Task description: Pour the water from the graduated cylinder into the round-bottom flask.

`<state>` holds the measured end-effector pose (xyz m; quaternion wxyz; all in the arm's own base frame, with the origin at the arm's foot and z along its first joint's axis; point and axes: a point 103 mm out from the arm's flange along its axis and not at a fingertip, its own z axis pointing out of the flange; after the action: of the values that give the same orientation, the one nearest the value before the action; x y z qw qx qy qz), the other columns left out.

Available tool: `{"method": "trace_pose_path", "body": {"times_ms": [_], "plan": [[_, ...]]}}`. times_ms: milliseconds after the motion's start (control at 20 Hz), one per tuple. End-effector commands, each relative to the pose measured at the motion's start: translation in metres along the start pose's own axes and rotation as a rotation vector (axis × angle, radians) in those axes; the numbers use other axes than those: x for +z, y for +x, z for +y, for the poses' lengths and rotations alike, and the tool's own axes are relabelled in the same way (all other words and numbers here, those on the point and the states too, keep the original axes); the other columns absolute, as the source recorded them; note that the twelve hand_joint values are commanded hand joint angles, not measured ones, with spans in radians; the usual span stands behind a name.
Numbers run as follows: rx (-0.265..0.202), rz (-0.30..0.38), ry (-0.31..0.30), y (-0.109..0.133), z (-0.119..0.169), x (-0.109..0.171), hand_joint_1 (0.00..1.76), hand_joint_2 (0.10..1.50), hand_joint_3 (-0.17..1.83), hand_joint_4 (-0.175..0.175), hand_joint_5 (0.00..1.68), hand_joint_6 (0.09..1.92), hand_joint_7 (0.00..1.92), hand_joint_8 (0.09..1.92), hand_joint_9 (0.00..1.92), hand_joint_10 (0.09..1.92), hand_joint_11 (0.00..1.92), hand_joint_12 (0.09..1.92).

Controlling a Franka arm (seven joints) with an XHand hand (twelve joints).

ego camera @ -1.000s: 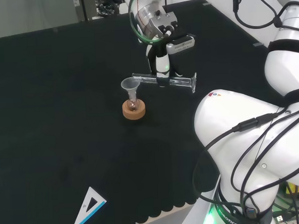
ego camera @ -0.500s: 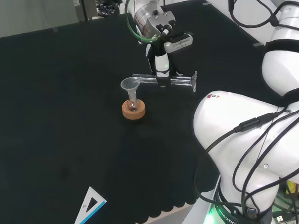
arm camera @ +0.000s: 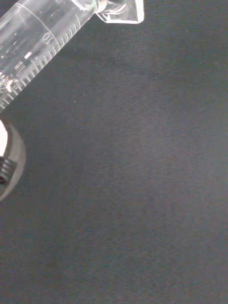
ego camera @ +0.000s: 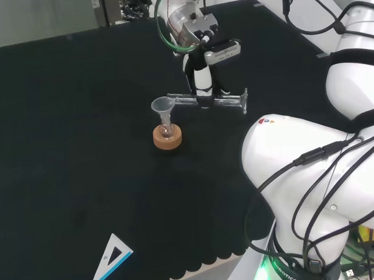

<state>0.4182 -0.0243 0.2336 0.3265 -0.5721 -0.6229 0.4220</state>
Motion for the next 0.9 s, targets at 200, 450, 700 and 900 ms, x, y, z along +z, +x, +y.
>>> {"method": "trace_pose_path", "body": {"times_ms": [200,450,700,900], "plan": [[0.013,-0.018,0.016,0.003,-0.001,-0.0021,1.15,1.12,0.0,-0.142,0.98,1.01,1.42,0.22,1.55,0.09,1.3,0.72],[0.018,-0.027,0.021,0.005,-0.0038,-0.004,1.15,1.12,0.0,-0.142,0.98,1.01,1.42,0.22,1.55,0.09,1.31,0.71],[0.026,-0.034,0.023,0.0047,-0.0048,-0.0047,1.15,1.12,0.0,-0.143,0.98,1.01,1.43,0.22,1.55,0.09,1.31,0.71],[0.027,-0.036,0.024,0.005,-0.0055,-0.005,1.15,1.12,0.0,-0.144,0.98,1.01,1.43,0.21,1.55,0.09,1.31,0.71]]}}
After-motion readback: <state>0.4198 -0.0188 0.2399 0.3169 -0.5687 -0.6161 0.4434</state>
